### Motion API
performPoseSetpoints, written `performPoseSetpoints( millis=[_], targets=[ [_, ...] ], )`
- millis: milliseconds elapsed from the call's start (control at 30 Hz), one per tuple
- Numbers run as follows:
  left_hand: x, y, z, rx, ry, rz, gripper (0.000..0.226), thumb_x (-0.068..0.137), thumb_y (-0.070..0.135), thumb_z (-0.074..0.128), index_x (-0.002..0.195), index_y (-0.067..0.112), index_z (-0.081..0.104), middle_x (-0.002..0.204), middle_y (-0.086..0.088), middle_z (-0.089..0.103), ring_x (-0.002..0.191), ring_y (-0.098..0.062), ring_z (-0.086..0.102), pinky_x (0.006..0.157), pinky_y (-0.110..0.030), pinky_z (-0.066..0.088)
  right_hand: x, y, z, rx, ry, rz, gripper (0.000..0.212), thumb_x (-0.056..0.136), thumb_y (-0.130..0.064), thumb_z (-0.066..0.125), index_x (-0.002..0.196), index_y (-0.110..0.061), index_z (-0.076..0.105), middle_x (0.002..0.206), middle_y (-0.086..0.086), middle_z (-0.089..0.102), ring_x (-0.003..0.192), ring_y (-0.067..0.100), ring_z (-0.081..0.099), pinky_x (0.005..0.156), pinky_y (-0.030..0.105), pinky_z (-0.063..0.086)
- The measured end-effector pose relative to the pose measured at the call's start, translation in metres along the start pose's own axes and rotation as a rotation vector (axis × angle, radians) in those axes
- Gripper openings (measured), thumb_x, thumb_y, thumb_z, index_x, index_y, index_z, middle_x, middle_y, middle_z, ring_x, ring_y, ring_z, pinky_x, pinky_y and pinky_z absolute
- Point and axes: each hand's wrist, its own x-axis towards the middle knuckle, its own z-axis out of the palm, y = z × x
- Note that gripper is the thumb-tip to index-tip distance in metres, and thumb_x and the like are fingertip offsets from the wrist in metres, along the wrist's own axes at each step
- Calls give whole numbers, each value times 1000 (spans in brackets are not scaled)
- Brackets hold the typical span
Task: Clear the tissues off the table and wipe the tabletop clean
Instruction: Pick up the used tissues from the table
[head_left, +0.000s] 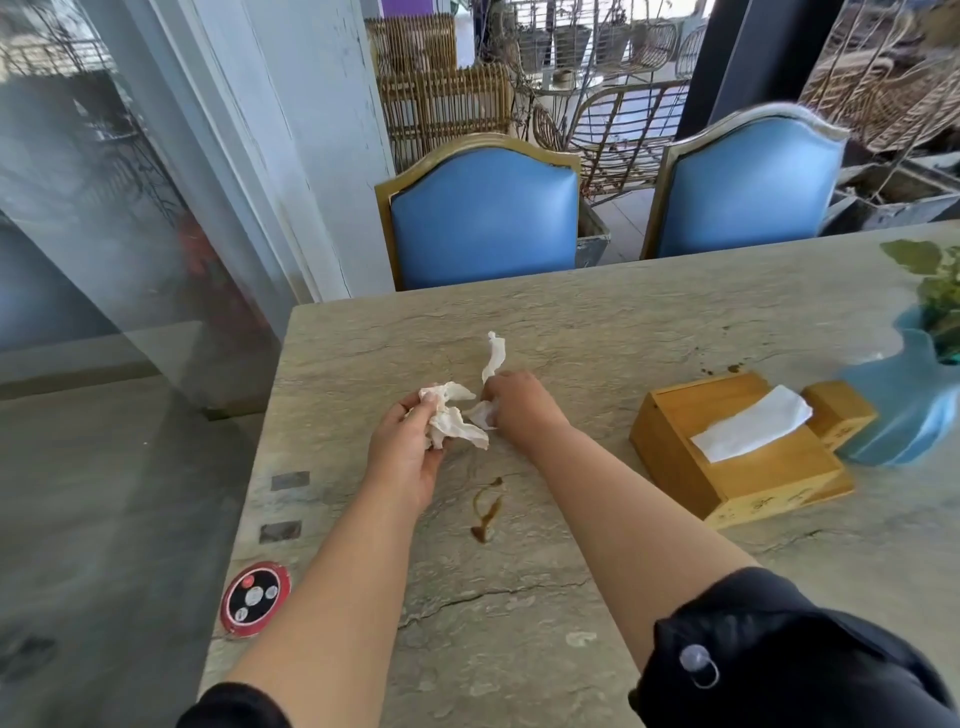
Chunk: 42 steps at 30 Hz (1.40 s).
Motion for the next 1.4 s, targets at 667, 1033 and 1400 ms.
performPoseSetpoints(
  millis=[667, 1033, 1400],
  targets=[
    [-170, -14, 40, -6, -246, -20, 21, 95, 6, 55, 103, 24, 64, 116, -6, 66, 99, -20, 64, 85, -38, 52, -237, -4, -115, 1333, 297, 293, 20, 93, 3, 54, 97, -16, 49, 103, 14, 59, 77, 27, 68, 69, 41, 60],
    [-312, -79, 128, -178, -399, -183, 17, 99, 11, 44, 95, 18, 60, 80, -8, 71, 64, -17, 70, 54, -24, 55, -385, 48, -136, 840, 577, 394, 7, 81, -19, 70, 83, -24, 73, 81, -8, 72, 80, 10, 66, 74, 25, 53],
    [-466, -180, 226, 59, -565, -130, 23, 94, 13, 59, 116, 8, 60, 116, -13, 63, 103, -24, 62, 91, -32, 50, -566, 171, -184, 581, 410, 358, 37, 92, -7, 48, 105, -29, 75, 111, -5, 56, 111, 21, 39, 104, 30, 34]
  ],
)
